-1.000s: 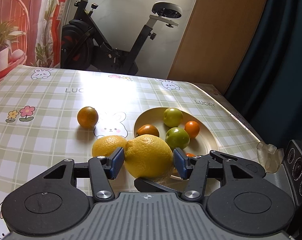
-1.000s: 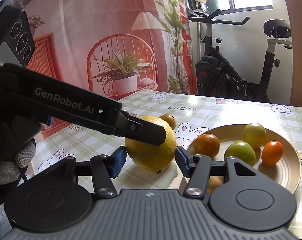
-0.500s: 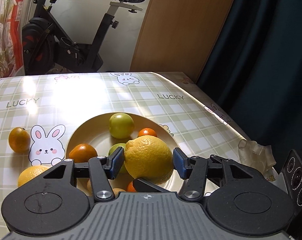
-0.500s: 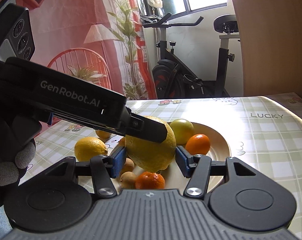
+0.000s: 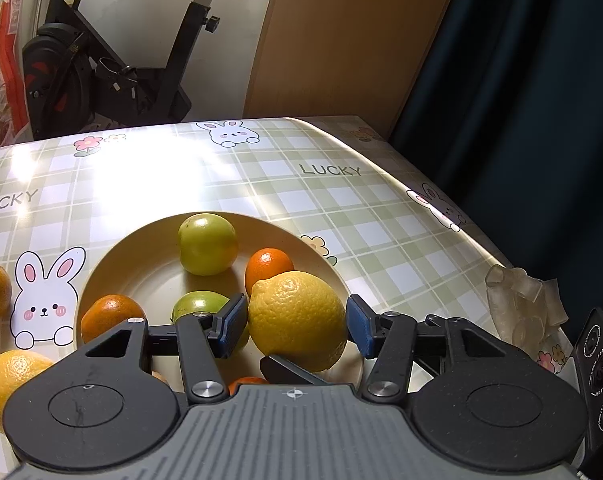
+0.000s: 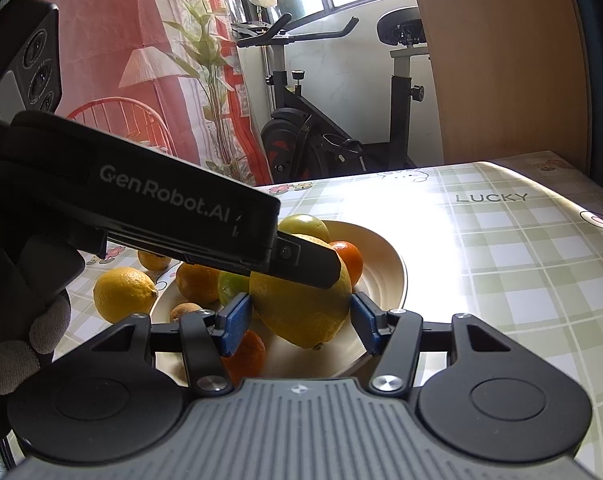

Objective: Organize fruits
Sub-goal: 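Lower the lemon onto the plate and open both grippers, then move both tools to the second yellow lemon on the table, then pinch the second lemon between the left and right grippers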

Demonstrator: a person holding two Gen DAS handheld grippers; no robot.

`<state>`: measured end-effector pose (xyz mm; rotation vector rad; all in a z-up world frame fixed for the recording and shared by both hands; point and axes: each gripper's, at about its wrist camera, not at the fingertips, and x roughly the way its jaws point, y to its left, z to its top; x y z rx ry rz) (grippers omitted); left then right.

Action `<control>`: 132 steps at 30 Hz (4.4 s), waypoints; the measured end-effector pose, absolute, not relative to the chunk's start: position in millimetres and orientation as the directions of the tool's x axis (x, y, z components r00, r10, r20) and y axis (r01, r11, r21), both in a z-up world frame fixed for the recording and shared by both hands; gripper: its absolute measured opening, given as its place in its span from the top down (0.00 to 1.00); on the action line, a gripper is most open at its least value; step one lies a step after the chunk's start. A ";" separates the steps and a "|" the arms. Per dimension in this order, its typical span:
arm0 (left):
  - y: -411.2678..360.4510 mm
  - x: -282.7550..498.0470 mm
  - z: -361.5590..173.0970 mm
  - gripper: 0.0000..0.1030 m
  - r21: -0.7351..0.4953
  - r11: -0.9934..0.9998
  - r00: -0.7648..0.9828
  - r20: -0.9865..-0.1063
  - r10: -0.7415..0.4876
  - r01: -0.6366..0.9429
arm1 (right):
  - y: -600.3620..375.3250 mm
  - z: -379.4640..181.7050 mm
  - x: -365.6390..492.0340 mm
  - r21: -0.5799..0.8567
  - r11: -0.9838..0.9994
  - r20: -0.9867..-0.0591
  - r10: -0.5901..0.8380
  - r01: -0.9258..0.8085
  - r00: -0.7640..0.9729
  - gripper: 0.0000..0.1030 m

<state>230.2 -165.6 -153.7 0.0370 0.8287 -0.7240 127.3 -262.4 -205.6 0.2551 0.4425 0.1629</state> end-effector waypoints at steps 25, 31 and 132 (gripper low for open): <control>-122.2 215.5 -145.4 0.47 -0.334 0.771 0.488 -0.621 -0.613 0.543 | -266.9 -206.5 126.0 0.301 0.950 -0.373 0.195 -0.081 0.907 0.34; -83.6 207.0 -134.1 0.47 -0.297 0.817 0.574 -0.594 -0.564 0.495 | -268.8 -204.7 123.8 0.312 0.945 -0.353 0.213 -0.100 0.911 0.34; 40.9 220.1 -181.9 0.38 -0.488 0.836 0.628 -0.575 -0.525 0.252 | -104.7 -209.2 194.4 0.131 0.855 -0.487 0.496 -0.501 0.719 0.40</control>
